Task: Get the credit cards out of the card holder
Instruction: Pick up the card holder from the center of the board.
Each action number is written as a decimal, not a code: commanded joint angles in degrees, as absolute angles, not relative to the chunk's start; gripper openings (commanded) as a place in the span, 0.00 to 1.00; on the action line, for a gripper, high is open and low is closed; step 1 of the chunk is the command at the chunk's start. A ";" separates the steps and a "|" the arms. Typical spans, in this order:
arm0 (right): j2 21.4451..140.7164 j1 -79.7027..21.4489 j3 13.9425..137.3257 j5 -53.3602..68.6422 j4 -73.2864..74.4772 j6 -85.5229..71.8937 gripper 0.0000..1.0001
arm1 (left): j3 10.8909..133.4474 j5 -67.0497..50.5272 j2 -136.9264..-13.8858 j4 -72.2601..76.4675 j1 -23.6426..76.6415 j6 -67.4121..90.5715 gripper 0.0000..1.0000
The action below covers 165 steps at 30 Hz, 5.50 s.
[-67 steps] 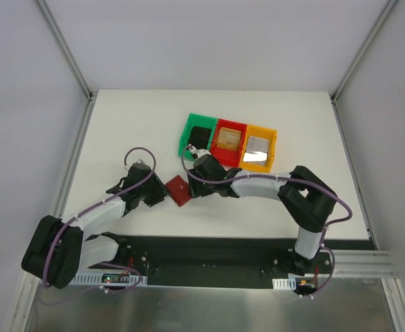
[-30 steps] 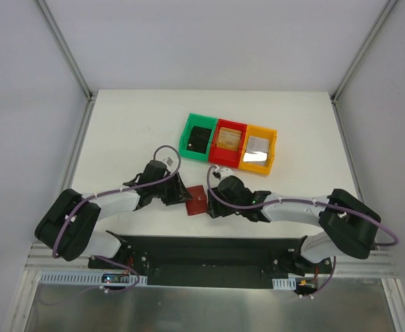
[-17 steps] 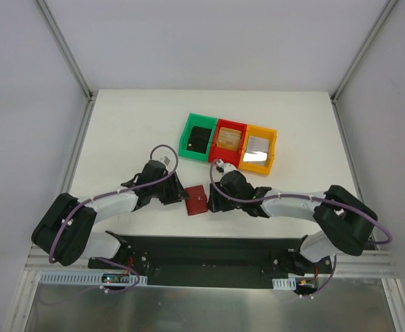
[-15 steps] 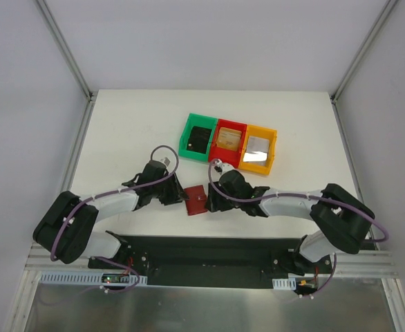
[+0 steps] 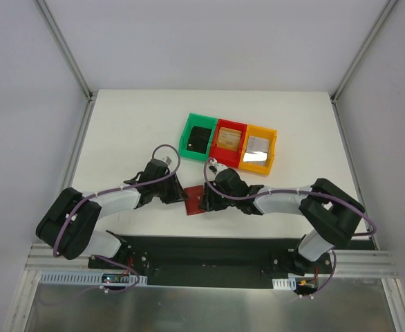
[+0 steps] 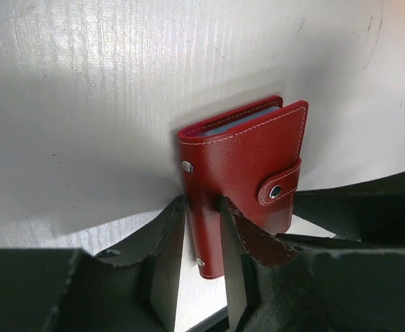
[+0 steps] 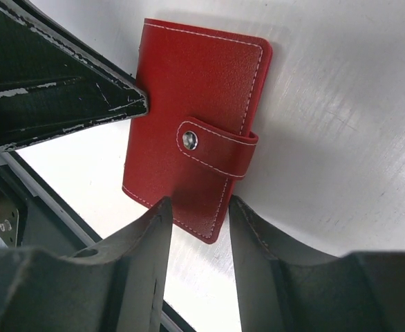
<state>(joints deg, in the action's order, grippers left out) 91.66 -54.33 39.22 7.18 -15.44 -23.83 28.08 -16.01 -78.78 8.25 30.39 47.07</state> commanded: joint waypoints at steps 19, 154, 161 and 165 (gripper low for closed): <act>89.83 -53.26 37.09 8.70 -19.42 -24.52 0.01 | 28.39 -14.42 -77.70 8.00 30.67 46.41 0.30; 57.39 -52.03 44.47 27.60 -12.48 -24.61 0.00 | 5.36 -32.61 -62.48 79.53 28.65 67.32 0.86; 56.60 -51.94 44.03 27.86 -12.48 -24.61 0.00 | 6.15 -33.40 -67.32 87.97 28.65 71.01 0.81; 56.16 -52.03 43.07 27.51 -12.48 -24.52 0.00 | 7.03 -33.75 -67.76 90.00 28.65 72.42 0.77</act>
<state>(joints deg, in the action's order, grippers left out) 58.54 -52.18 41.25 26.26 -8.49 -23.99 5.10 -31.97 -67.59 73.30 29.12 70.43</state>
